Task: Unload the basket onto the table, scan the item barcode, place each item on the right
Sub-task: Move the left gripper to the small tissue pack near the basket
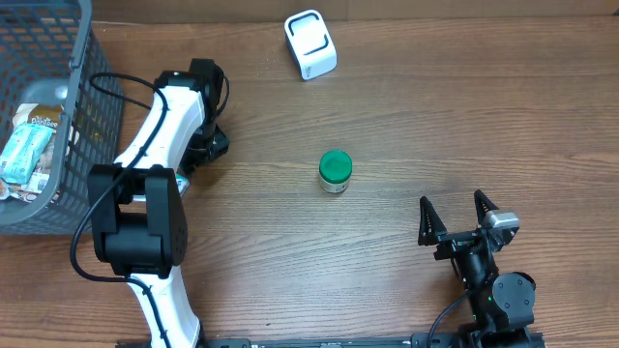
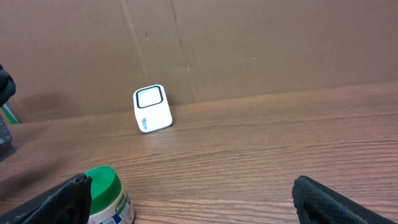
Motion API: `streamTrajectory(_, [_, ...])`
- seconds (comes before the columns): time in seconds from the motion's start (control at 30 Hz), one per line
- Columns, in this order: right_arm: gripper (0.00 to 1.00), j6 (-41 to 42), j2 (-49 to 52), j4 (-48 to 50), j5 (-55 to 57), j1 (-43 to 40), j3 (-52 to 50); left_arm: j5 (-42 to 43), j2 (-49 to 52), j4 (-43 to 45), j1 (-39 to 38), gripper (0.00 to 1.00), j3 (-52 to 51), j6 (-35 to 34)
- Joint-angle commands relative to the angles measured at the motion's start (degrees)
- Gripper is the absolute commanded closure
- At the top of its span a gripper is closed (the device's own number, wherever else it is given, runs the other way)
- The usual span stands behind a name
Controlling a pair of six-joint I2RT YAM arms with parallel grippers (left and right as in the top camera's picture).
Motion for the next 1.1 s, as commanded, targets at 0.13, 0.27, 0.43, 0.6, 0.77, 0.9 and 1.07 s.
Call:
streamTrajectory(0.13, [0.00, 0.0, -0.1, 0.3, -0.3, -0.1, -0.6, -6.0, 0.1, 1.6, 0.1, 0.54, -2.5, 4.5])
streamTrajectory(0.27, [0.00, 0.0, -0.1, 0.3, -0.3, -0.1, -0.6, -6.5, 0.1, 0.9, 0.1, 0.53, -2.6, 5.0])
streamTrajectory(0.43, [0.00, 0.0, -0.1, 0.3, -0.3, -0.1, -0.6, -6.5, 0.1, 1.8, 0.0, 0.54, -4.4, 2.4])
streamTrajectory(0.6, [0.00, 0.0, -0.1, 0.3, -0.3, -0.1, -0.6, -6.5, 0.1, 5.2, 0.0, 0.60, -7.0, 2.2])
streamTrajectory(0.77, [0.00, 0.0, -0.1, 0.3, -0.3, -0.1, -0.6, -7.5, 0.1, 6.8, 0.0, 0.66, -7.6, 2.2])
streamTrajectory(0.9, [0.00, 0.0, -0.1, 0.3, -0.3, -0.1, -0.6, -8.4, 0.1, 8.1, 0.0, 0.66, -7.3, 7.8])
streamTrajectory(1.07, [0.00, 0.0, -0.1, 0.3, -0.3, -0.1, -0.6, -14.0, 0.1, 6.8, 0.1, 0.59, -5.4, 17.6])
